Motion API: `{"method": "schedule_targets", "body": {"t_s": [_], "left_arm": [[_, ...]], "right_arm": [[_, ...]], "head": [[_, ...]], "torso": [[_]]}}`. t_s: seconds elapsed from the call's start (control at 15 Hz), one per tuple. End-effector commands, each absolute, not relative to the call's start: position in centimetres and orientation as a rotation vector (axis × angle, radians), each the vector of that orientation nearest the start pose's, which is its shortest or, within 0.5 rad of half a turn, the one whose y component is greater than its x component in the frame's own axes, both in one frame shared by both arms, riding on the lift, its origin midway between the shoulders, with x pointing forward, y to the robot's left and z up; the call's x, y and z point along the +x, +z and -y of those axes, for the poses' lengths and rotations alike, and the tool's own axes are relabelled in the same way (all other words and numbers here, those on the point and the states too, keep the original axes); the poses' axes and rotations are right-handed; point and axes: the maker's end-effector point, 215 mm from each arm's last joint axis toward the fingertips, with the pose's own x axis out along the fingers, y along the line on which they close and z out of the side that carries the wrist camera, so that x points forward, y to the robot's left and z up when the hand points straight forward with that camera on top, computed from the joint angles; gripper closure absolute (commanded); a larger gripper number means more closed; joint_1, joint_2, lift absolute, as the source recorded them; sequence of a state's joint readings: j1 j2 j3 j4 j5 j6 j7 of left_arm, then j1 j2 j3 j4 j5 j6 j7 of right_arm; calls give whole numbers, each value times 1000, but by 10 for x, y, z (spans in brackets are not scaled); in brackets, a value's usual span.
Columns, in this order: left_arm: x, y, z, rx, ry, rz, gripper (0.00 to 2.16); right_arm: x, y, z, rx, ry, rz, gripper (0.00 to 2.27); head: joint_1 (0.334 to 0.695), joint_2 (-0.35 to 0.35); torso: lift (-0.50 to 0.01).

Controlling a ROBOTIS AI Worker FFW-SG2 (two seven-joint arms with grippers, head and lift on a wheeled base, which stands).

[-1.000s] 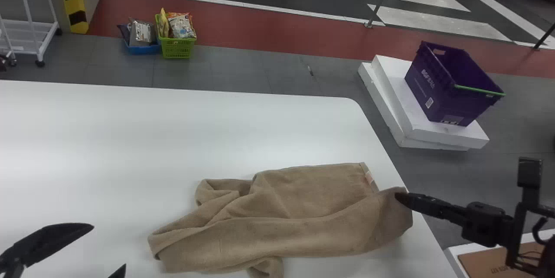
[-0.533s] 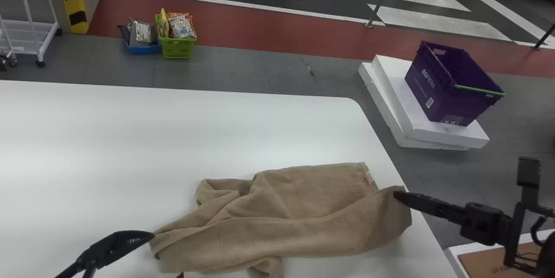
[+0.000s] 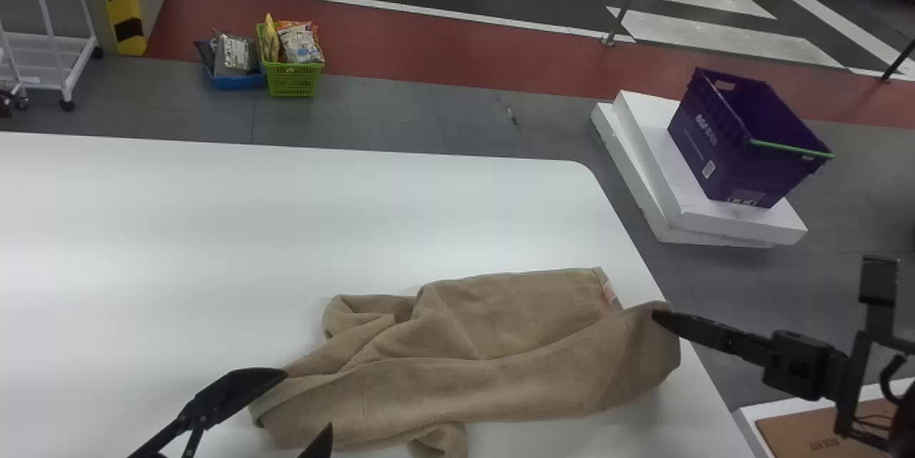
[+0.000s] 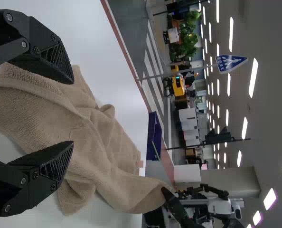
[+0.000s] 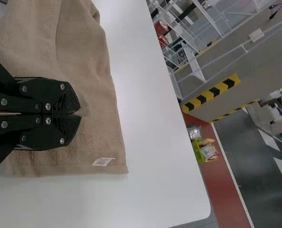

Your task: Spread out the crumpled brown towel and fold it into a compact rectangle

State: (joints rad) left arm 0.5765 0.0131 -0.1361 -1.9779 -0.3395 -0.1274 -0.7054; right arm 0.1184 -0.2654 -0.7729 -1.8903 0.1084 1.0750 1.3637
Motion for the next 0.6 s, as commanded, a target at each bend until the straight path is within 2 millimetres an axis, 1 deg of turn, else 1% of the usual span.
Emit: {"method": "schedule_targets", "body": {"t_s": [0.0,0.27,0.33,0.47,0.53], "left_arm": [[335,-413,-10,281,-878,-129,458],[351,-413,-14,317,-773,-82,471],[355,-413,-16,319,-753,-80,542],[356,-416,-18,332,-749,-83,552],[355,-419,-19,343,-752,-87,664]], "right_arm": [[380,-370,458,400,404,-611,1261],[380,-373,460,410,402,-613,1261],[380,-373,460,415,401,-613,1261],[380,-374,460,416,400,-612,1261],[379,-375,462,418,398,-613,1261]], "head": [[695,-350],[695,-350],[695,-350],[695,-350],[695,-350]], "torso": [[-127],[-127],[-127],[-127],[-127]]}}
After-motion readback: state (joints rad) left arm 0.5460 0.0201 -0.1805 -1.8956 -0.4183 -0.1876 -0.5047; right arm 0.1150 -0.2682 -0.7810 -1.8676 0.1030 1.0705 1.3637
